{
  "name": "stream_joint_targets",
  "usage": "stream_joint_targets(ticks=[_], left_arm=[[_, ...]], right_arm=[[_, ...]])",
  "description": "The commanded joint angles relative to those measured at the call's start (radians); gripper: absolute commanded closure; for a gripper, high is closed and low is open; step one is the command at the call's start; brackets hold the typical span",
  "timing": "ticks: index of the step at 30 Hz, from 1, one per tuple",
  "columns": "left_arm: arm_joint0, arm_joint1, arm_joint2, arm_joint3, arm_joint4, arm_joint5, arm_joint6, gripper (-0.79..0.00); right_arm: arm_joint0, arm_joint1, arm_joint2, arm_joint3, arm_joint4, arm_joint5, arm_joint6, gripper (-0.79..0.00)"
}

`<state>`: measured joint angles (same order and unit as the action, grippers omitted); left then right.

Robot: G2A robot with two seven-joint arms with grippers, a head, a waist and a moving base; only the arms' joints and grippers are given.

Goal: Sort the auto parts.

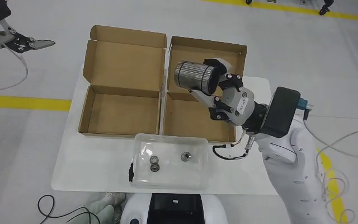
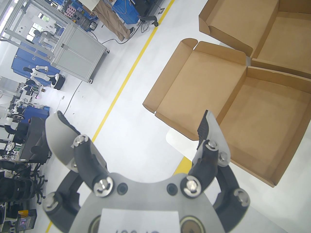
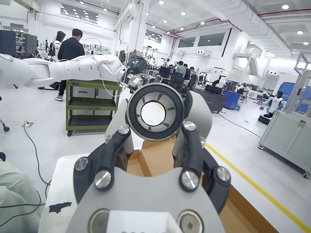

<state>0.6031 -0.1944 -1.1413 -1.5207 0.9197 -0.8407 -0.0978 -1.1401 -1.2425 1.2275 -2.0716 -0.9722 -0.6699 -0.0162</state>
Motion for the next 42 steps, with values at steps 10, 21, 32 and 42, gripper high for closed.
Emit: stream_joint_targets(ticks=[10, 21, 32, 42], left_arm=[[0.000, 0.000, 0.000, 0.000, 0.000, 0.000, 0.000, -0.785], [0.000, 0.000, 0.000, 0.000, 0.000, 0.000, 0.000, -0.785], [0.000, 0.000, 0.000, 0.000, 0.000, 0.000, 0.000, -0.785], [0.000, 0.000, 0.000, 0.000, 0.000, 0.000, 0.000, -0.785]], right_arm=[[-0.031, 0.003, -0.013, 0.026, -0.056, 0.047, 0.056, 0.000], [-0.046, -0.002, -0.071, 0.207, -0.104, 0.077, 0.018, 0.000], [-0.020, -0.010, -0.136, 0.384, -0.122, 0.087, 0.098, 0.000], [0.109, -0.034, -0.224, 0.601, -0.098, 0.146, 0.273, 0.000]])
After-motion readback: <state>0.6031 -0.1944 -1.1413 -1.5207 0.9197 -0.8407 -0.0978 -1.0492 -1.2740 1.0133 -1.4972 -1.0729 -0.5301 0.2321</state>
